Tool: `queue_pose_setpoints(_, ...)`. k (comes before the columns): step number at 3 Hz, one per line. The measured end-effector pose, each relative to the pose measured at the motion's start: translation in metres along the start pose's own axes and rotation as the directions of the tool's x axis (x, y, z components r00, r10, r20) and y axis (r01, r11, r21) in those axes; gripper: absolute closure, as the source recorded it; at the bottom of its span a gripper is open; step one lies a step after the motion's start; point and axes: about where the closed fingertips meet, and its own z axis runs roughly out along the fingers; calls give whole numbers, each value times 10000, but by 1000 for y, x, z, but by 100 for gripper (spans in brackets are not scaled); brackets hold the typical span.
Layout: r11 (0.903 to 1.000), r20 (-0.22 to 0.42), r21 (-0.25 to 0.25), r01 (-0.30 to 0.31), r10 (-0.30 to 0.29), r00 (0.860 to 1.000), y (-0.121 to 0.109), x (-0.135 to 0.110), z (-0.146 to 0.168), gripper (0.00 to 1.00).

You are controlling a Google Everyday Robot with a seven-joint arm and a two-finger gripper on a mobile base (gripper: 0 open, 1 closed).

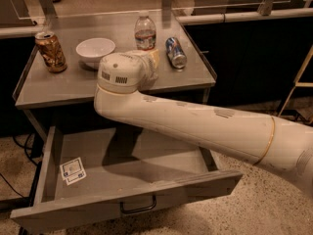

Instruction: Pick water bottle from top drawer and place on counter

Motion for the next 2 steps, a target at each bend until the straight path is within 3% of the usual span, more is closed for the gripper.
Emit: queue_pose_setpoints(2,10000,0,0,0,0,10000,0,0,0,36)
